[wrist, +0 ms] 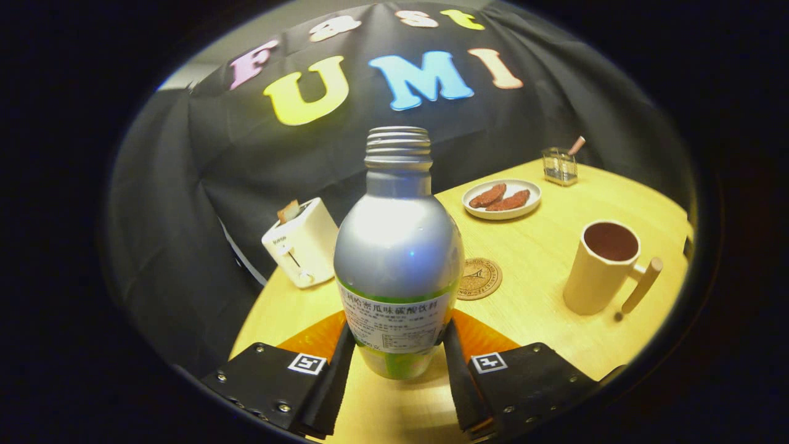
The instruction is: Take the bottle from table, then pour the juice into the cup, finally place the bottle on the coaster
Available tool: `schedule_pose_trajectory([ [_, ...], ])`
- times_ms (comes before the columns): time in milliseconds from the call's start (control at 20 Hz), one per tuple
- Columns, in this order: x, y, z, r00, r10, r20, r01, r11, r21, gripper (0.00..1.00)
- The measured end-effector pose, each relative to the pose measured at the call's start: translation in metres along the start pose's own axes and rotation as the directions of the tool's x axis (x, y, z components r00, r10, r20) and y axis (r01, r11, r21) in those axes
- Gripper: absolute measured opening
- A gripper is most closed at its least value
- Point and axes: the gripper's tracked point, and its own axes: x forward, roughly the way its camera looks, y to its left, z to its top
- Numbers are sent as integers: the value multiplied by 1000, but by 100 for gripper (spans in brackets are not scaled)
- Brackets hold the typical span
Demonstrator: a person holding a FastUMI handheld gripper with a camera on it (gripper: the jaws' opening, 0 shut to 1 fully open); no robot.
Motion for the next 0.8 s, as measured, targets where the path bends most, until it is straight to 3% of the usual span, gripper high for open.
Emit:
schedule_pose_trajectory([
  [400,-5,-14,24,999,52,13,-54,978,201,71],
  [600,-7,-18,34,995,94,30,-98,937,337,71],
  [800,-9,-33,35,996,84,24,-87,914,397,71],
])
